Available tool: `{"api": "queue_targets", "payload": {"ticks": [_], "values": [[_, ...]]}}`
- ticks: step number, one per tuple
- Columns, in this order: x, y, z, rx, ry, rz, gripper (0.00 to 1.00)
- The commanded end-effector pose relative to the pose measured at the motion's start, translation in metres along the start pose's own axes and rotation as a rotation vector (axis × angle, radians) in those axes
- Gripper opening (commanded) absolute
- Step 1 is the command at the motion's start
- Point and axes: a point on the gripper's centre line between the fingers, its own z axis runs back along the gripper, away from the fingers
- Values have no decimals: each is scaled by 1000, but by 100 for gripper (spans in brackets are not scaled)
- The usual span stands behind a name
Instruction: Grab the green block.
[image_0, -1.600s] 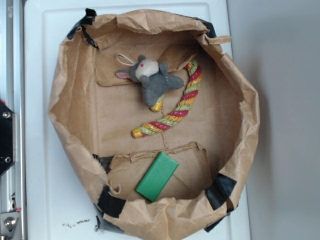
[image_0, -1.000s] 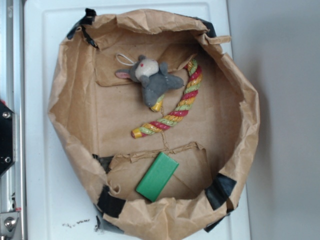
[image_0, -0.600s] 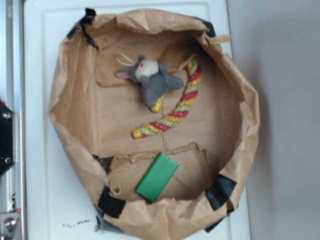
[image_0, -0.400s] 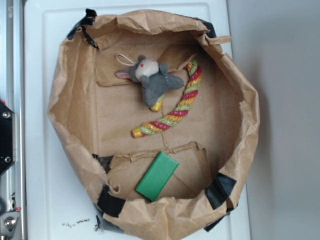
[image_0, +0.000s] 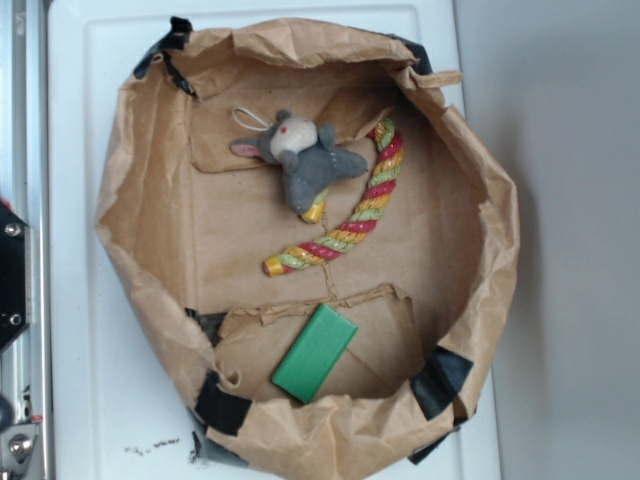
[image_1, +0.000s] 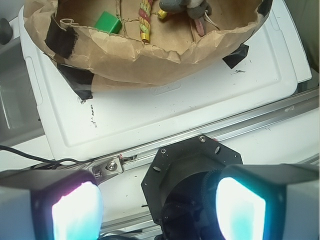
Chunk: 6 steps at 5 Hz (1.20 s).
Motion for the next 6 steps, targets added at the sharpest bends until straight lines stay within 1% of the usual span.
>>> {"api": "queue_targets", "payload": {"ticks": [1, 2, 3, 6], "values": [[76, -67, -13, -25, -5, 110, 100], [122, -90, -19, -82, -28, 168, 100], [147, -87, -34, -136, -120, 277, 100], [147, -87, -34, -136, -120, 277, 100]]}}
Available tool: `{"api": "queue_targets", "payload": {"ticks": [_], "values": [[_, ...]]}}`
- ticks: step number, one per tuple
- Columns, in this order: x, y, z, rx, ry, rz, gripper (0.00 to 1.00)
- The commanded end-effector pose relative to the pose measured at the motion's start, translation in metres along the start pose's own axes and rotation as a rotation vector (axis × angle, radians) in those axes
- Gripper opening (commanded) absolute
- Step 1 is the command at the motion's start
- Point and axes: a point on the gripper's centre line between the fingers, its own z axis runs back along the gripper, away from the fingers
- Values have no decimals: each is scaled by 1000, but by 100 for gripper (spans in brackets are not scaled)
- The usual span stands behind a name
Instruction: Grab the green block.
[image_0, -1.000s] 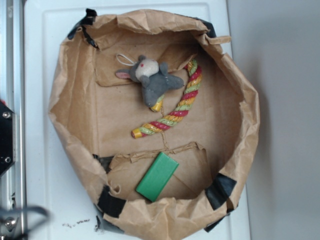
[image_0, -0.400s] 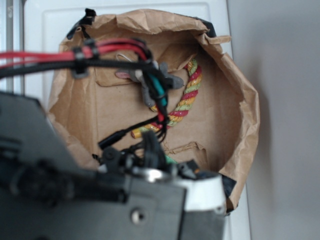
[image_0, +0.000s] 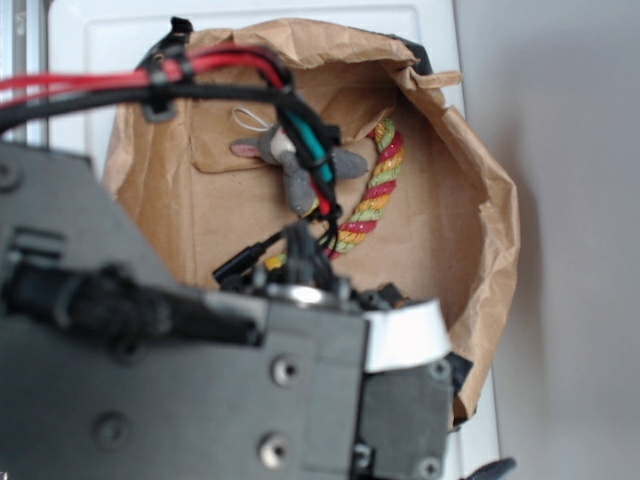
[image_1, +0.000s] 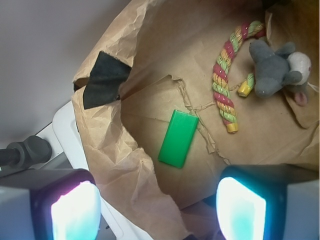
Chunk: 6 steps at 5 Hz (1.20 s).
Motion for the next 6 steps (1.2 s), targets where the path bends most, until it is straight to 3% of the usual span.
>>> {"api": "queue_targets", "payload": {"ticks": [1, 3, 4, 5, 6], "values": [[32, 32, -32, 18, 60, -6, 100], [47, 69, -57, 25, 75, 15, 100], [30, 84, -70, 19, 57, 32, 100], [13, 83, -85, -26, 31, 88, 100], [5, 68, -95, -35, -4, 151, 100]]}}
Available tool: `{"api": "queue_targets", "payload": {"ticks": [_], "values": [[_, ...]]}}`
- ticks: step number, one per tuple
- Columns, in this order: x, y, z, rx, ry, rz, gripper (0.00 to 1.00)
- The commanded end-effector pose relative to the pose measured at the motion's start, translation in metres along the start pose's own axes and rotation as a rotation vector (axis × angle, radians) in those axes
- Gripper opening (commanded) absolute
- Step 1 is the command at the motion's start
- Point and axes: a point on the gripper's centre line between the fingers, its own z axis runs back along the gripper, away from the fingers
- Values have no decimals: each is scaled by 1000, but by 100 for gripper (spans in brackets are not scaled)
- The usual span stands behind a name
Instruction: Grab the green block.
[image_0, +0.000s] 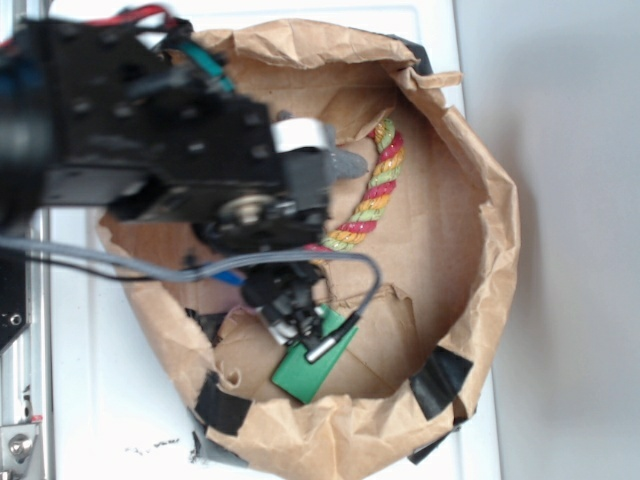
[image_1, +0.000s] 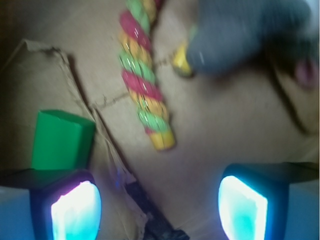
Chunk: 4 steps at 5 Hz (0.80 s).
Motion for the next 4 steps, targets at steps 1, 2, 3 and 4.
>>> {"api": "queue_targets", "payload": {"ticks": [1, 2, 3, 4], "values": [[-4, -48, -5, -1, -100, 103, 100], [-9, -69, -9, 21, -98, 121, 100], [-9, -80, -15, 14, -127, 132, 100], [-3, -88, -28, 24, -138, 160, 100]]}}
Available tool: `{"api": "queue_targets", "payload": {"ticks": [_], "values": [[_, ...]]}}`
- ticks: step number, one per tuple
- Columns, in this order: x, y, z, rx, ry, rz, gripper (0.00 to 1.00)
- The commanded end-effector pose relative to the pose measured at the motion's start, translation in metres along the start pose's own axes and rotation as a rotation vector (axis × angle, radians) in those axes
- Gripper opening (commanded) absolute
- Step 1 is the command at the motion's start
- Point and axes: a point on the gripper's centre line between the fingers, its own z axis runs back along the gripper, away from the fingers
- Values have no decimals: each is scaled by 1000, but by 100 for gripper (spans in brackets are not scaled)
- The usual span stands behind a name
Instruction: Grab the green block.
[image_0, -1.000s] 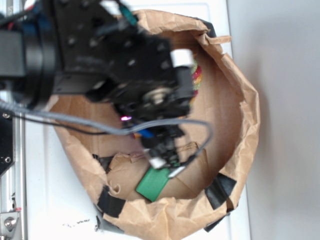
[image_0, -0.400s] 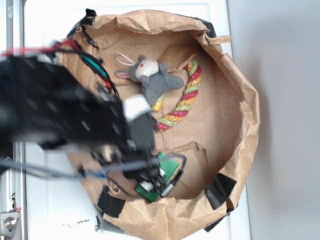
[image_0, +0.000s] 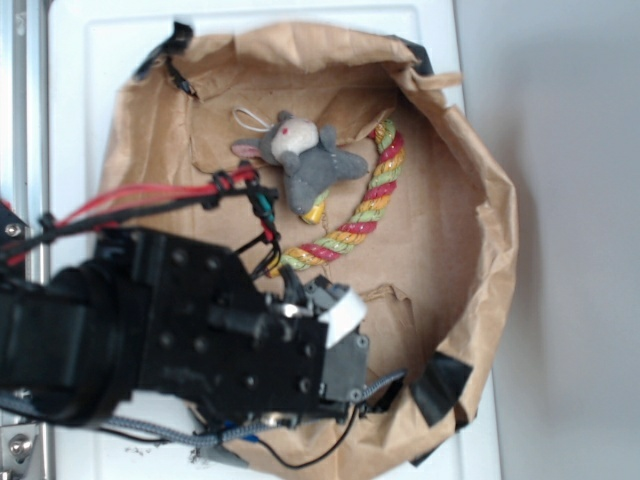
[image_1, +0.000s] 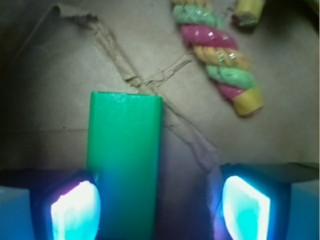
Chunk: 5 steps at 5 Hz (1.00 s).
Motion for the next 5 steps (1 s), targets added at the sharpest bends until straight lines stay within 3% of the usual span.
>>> {"api": "queue_targets", "payload": {"ticks": [1, 2, 3, 5], "values": [[4, -30, -21, -30, -65, 1, 100], [6, -31, -35, -15, -93, 6, 100], [11, -31, -32, -2, -71, 34, 0], [19, -30, 17, -24, 48, 39, 0]]}}
